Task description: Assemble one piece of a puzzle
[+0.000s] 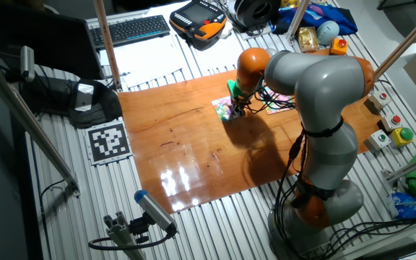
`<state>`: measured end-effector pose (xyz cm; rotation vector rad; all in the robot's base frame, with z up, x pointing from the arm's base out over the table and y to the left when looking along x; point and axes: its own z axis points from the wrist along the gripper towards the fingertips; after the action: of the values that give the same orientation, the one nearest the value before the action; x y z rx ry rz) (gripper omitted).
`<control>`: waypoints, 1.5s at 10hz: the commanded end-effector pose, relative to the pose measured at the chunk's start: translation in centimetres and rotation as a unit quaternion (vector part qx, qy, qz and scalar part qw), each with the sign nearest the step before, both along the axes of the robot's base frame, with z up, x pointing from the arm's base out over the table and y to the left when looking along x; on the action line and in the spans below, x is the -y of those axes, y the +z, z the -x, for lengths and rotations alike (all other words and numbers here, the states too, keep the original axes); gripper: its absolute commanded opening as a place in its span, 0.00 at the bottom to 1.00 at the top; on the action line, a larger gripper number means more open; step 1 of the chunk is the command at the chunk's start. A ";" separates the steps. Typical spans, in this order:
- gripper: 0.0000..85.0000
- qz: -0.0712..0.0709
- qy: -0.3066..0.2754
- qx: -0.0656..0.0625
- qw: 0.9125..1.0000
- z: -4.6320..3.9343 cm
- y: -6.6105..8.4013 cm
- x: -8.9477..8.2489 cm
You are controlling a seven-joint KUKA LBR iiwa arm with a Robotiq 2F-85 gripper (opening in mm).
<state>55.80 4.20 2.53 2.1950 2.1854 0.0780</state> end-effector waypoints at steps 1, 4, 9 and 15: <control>0.00 -0.001 0.000 0.002 1.000 -0.01 -0.1 0.0; 0.00 0.001 0.009 0.002 1.000 -0.27 -0.1 0.2; 0.00 -0.002 0.010 -0.004 1.000 -0.50 0.1 0.5; 0.00 0.005 0.009 -0.006 1.000 -0.56 0.3 0.6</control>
<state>56.36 3.57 2.78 2.1775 2.2060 0.0575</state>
